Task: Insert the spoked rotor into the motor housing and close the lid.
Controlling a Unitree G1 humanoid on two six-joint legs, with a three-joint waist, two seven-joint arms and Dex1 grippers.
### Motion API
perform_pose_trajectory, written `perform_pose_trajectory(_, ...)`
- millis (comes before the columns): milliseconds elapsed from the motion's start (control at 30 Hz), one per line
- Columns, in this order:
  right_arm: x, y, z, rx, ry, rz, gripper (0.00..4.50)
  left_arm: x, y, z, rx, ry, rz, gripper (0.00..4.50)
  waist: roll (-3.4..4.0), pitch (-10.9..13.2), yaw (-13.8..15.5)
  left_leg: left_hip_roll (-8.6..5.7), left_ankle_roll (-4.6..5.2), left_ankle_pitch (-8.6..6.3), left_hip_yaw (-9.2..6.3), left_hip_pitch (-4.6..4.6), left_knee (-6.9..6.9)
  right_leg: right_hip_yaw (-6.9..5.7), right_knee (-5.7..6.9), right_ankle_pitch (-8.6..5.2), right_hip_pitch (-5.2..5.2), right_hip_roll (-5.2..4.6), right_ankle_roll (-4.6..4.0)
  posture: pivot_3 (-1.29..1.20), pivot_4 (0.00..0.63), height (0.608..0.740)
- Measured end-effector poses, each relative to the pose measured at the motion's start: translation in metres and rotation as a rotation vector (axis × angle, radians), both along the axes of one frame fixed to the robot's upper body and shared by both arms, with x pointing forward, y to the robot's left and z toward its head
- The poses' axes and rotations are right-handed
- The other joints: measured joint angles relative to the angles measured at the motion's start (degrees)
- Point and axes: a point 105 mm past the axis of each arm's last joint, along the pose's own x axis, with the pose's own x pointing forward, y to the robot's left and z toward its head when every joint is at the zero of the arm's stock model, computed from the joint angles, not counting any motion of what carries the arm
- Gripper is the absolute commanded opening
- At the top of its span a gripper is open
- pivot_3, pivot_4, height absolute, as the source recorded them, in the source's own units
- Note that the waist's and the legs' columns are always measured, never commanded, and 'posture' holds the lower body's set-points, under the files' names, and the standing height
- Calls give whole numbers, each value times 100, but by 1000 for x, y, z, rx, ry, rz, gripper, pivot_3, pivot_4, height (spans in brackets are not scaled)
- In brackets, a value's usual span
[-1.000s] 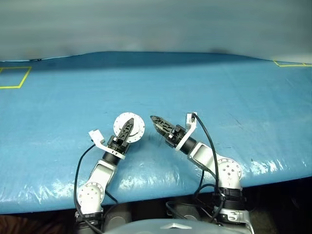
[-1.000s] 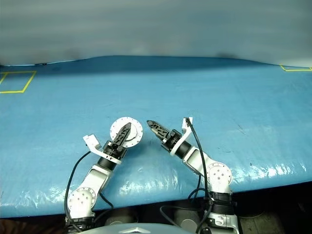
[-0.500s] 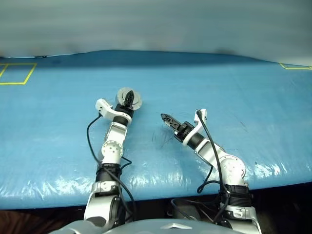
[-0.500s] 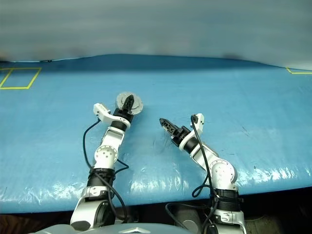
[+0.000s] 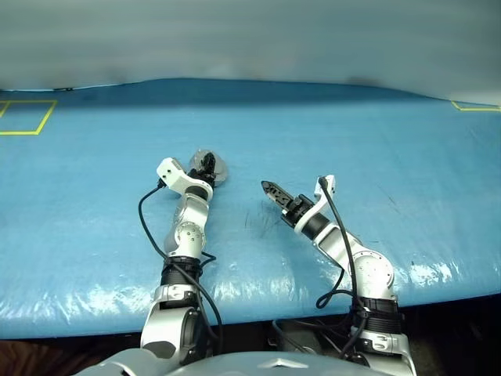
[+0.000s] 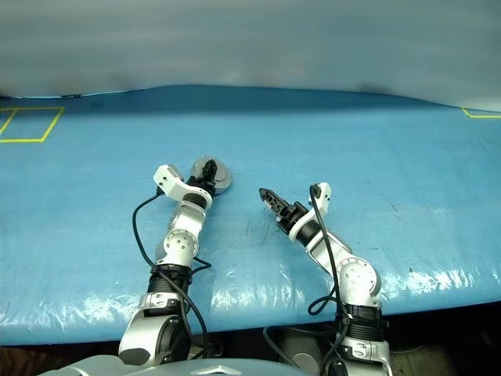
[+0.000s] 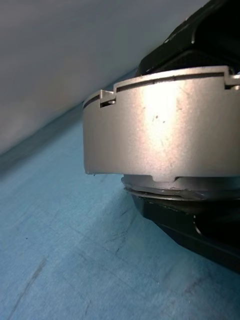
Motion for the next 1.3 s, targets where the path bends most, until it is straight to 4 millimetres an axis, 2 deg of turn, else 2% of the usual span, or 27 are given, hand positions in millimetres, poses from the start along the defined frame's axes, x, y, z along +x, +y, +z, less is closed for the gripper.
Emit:
perform_pose_trajectory(167,2,-2,-2,-15,10,-13,3563,-1,4,6,27,-46,20,4047,0,0,-4,-1,-1,1,-2,2,1,2,3,3,1,0,1,0,150,740)
perform_pose_trajectory(333,5,-9,-8,-24,42,-47,3563,-8,23,24,94,-126,83,4047,1,-1,-7,-2,-1,1,-1,4,0,4,3,3,2,0,1,0,150,740)
perform_pose_trajectory(533,7,-8,-8,-50,37,-53,3563,-21,50,41,260,-208,169,4047,3,-2,-6,-1,-3,2,-1,12,1,5,8,4,8,0,1,0,150,740)
perform_pose_trajectory(667,14,-20,-4,-156,-74,-121,3563,-33,62,55,408,-290,164,4047,6,-4,-3,-2,-5,3,1,16,1,7,9,5,10,0,2,0,150,740)
perform_pose_trajectory(733,16,-27,1,-254,-173,-155,3563,-41,54,59,501,-356,70,4047,7,-5,-4,-3,-5,3,3,17,1,9,9,6,10,0,2,0,150,740)
perform_pose_trajectory(867,18,-42,8,-439,-327,-177,3563,-61,24,59,617,-475,-184,4047,10,-7,-6,-4,-8,5,11,27,1,17,11,7,13,-2,4,0,150,740)
perform_pose_trajectory(1000,17,-60,1,-667,-403,-102,3563,-85,-4,41,741,-535,-465,4047,12,-8,-10,-4,-7,4,39,74,-10,46,19,-11,34,-1,-25,0,150,740)
perform_pose_trajectory(1133,11,-77,-15,-930,-453,27,3563,-95,-8,21,870,-523,-564,4047,13,-8,-9,0,-6,5,65,93,-11,72,26,-13,34,5,-27,0,150,740)
perform_pose_trajectory(1233,8,-82,-22,-976,-471,81,3563,-97,-7,11,962,-525,-589,4047,13,-8,-15,5,-4,6,79,98,-7,87,26,-6,33,12,-31,0,150,740)
perform_pose_trajectory(1300,5,-80,-22,-966,-489,124,3912,-97,-6,6,991,-525,-590,4074,13,-8,-11,6,-4,6,82,97,-5,90,26,-4,32,12,-29,0,150,740)
